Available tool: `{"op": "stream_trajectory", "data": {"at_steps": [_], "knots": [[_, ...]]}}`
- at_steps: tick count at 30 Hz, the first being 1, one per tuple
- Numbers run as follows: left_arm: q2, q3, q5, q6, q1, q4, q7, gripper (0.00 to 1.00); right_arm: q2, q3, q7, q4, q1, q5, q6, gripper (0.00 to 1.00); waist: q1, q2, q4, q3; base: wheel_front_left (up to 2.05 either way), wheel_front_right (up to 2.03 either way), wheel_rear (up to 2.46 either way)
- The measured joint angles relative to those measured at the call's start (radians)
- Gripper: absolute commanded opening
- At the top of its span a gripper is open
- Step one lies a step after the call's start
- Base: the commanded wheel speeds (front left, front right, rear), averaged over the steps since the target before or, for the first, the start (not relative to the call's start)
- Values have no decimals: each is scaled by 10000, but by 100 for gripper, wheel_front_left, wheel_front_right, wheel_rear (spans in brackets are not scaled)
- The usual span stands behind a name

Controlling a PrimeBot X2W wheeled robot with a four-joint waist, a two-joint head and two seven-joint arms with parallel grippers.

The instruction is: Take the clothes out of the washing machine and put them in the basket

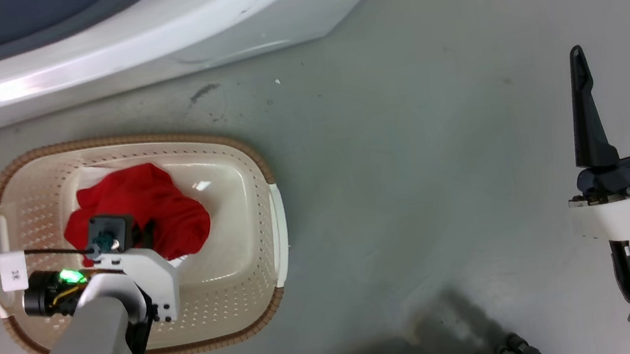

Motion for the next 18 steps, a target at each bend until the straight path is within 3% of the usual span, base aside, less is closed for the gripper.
{"op": "stream_trajectory", "data": {"at_steps": [10,11,12,13,18], "knots": [[-272,159,165,-40,-676,773,-23,0,0,4,-2,-157,7,-27,0,100,0,-1,-313,808,0,0,0],[-322,211,163,-29,-677,767,-23,25,0,4,-2,-127,7,-29,0,100,-1,0,-293,782,0,0,0],[-343,261,167,-17,-678,763,-36,85,2,17,0,-82,7,-29,0,100,-1,0,-272,750,0,0,0],[-349,295,188,38,-678,752,-40,100,0,40,0,-33,4,-27,0,100,0,0,-251,710,0,0,0],[-445,502,351,299,-436,573,-50,100,4,127,-2,150,-10,-82,0,100,-1,-1,-138,360,0,0,0]]}}
